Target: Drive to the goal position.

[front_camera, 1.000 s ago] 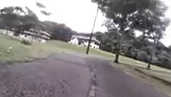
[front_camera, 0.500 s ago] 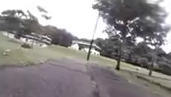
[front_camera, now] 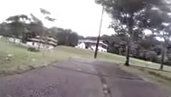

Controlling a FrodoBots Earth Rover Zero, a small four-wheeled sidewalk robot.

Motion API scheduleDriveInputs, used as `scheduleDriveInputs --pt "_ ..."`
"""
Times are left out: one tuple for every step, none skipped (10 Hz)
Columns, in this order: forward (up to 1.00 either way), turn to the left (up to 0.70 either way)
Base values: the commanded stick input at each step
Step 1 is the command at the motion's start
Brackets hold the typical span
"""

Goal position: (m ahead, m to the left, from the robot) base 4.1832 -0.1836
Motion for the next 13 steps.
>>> scheduleDriveInputs --pt "0.70 0.00" --pt "0.70 0.00" --pt "0.70 0.00" --pt "0.70 0.00" --pt "0.70 0.00" --pt "0.70 0.00" --pt "0.70 0.00" --pt "0.70 0.00" --pt "0.70 0.00" --pt "0.70 0.00" --pt "0.70 0.00" --pt "0.70 0.00" --pt "0.70 0.00"
